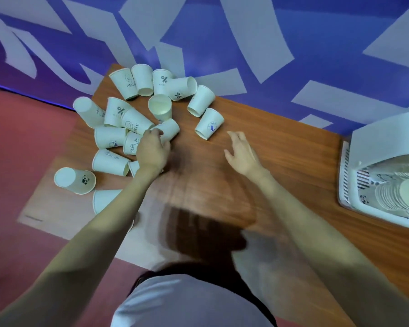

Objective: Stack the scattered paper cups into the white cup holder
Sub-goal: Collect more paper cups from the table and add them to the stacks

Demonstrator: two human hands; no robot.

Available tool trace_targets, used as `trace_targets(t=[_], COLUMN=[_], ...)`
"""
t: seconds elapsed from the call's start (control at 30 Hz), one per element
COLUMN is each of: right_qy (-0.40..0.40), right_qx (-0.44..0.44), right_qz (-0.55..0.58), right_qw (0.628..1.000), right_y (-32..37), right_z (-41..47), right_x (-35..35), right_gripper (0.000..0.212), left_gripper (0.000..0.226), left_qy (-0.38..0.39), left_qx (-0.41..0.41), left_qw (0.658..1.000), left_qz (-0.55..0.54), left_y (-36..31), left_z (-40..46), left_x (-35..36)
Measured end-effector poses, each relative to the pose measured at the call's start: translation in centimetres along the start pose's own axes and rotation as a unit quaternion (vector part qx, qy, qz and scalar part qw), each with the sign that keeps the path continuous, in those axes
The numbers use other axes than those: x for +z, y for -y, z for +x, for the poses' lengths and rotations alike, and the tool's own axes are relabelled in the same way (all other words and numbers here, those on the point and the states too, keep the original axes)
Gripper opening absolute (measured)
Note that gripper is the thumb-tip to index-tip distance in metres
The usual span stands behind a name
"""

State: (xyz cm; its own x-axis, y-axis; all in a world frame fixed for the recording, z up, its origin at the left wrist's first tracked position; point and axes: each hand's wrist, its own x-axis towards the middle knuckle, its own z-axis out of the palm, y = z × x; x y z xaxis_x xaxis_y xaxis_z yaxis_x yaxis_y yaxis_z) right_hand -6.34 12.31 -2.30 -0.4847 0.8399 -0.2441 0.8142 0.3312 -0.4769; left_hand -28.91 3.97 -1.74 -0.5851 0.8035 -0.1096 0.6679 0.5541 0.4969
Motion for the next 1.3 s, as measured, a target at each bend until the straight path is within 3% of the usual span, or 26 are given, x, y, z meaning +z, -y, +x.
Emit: trace_targets(t=[0.1,0.33,0.47,0.6,0.87,0.97,1.3], right_qy=[0.001,0.021,0.022,0.007,-0.014,-0.04,-0.12], right_qx=[0.018,0.059,0.084,0.093,0.074,0.076,0.064], right_qz=[0.012,0.034,0.054,0.102,0.11,0.109,0.076], right_qw=[1.0,0.997,0.995,0.99,0.991,0.99,0.988], right_y=[1.0,1.9,2.5,2.7,0.2,-1.3,-8.5], right_z=[3.0,9.0,10.8,11.2,7.1,4.9,-5.1], right_x=[-0.1,-0.4,0.4,1.5,0.7,-0.4,-3.9], right_gripper=[0.061,0.069,0.059,0.031,0.026,0.025,0.024], left_gripper=[0.035,0.03,0.023,0.016,0.035,0.04,0.026], left_qy=[-0.002,-0.012,-0.016,-0.016,-0.083,-0.053,0.013], left_qx=[-0.061,-0.119,-0.145,-0.161,-0.216,-0.242,-0.242], left_qw=[0.998,0.99,0.985,0.981,0.971,0.967,0.947], left_qz=[-0.03,-0.068,-0.088,-0.111,-0.066,-0.067,-0.208], left_y=[0.6,0.7,0.6,0.5,0.2,0.2,-4.3], left_z=[1.4,3.9,5.1,5.6,3.5,3.3,-0.7], left_x=[0.0,0.7,1.1,1.7,1.5,1.8,5.1])
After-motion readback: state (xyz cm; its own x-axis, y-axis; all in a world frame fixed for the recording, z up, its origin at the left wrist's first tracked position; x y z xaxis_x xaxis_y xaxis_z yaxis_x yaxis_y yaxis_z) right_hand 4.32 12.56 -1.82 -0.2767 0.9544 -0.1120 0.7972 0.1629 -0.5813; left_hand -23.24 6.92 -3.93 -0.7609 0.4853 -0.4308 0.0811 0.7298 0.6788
